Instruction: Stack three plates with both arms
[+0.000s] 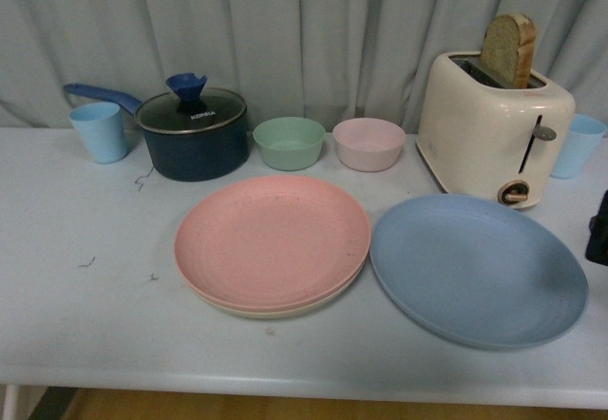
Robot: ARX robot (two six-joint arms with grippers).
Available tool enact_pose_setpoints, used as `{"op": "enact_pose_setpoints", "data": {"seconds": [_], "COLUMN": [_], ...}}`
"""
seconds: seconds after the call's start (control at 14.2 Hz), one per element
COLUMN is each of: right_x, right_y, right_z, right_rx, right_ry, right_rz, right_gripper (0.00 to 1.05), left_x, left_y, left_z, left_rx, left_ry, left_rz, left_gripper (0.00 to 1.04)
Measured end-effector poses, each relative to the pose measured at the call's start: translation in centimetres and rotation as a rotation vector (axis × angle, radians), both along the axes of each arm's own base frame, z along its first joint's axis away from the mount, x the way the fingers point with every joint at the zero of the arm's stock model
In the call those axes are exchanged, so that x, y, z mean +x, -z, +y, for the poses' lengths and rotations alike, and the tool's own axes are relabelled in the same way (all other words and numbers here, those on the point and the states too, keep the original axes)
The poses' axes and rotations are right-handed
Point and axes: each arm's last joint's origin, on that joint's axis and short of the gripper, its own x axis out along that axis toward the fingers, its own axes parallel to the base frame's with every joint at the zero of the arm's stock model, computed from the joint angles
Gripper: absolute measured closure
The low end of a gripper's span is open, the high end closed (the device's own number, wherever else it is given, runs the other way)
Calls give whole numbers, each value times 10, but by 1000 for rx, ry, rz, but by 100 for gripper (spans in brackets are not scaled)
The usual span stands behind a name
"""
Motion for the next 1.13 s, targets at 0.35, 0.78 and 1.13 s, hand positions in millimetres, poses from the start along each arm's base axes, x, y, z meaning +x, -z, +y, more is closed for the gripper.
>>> {"op": "enact_pose_setpoints", "data": {"seconds": [0.35,0.78,1.13], "right_x": [25,40,35], "right_y": [28,46,42], "right_z": [24,45,21], "right_rx": [42,63,138], "right_ry": [8,7,47], "right_rz": [187,295,244], "right_gripper": [6,18,98], "left_x": [0,0,0], "left_y": [0,0,0], "left_z": [0,0,0], "left_rx": [0,0,0], "left_ry": [0,0,0], "left_rz": [0,0,0], "left_gripper": [7,7,7]}}
